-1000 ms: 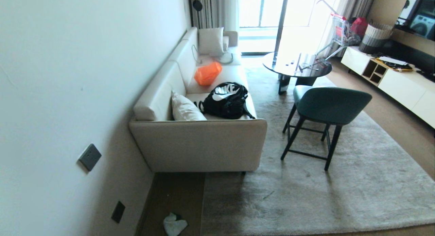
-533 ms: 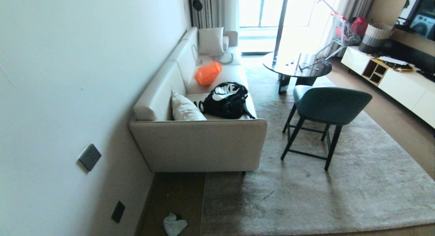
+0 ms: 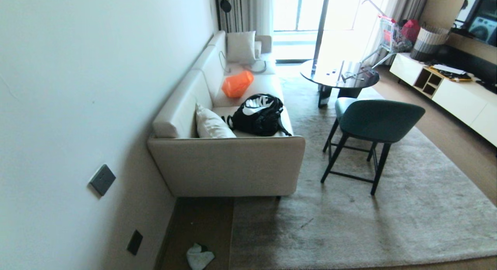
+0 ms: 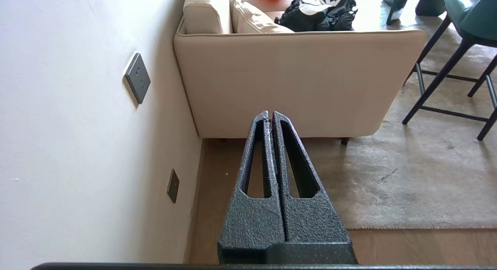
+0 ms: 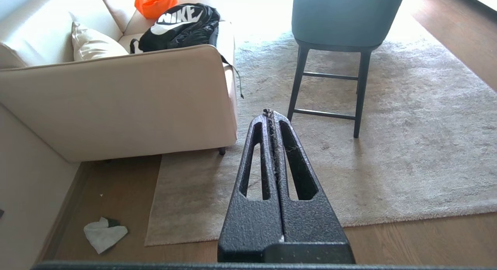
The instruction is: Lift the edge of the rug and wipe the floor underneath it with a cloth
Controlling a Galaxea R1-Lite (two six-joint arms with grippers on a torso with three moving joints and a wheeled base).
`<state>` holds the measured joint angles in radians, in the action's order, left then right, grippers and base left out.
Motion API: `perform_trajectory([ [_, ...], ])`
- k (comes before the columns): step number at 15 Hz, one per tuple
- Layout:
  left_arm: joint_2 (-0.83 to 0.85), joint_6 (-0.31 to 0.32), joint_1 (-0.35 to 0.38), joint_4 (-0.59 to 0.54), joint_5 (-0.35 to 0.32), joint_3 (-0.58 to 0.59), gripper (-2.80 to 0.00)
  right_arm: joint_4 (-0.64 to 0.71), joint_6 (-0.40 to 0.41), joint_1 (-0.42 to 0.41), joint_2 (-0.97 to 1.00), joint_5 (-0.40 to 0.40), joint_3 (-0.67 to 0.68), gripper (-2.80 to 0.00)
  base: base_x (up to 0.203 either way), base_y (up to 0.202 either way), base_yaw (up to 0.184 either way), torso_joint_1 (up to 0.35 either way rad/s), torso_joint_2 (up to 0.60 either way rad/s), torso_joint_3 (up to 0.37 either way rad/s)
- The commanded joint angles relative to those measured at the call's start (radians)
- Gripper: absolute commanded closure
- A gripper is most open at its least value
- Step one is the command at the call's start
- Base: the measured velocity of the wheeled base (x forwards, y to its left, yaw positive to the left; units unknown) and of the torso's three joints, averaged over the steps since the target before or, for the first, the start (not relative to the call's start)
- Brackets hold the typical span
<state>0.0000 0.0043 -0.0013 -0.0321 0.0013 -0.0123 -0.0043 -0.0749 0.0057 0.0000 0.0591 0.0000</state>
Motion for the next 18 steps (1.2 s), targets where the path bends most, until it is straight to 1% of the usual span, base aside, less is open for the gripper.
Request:
perform_trajectory([
  [1,0.000,0.000,0.000,0.000,0.000,0.000,0.00,0.000,0.000,0.000,0.002,0.001,0.000,0.00,0.000,0.000,0.000,0.000,0.00,0.000],
  [18,0.000,0.000,0.000,0.000,0.000,0.000,0.00,0.000,0.001,0.000,0.002,0.001,0.000,0.00,0.000,0.000,0.000,0.000,0.00,0.000],
])
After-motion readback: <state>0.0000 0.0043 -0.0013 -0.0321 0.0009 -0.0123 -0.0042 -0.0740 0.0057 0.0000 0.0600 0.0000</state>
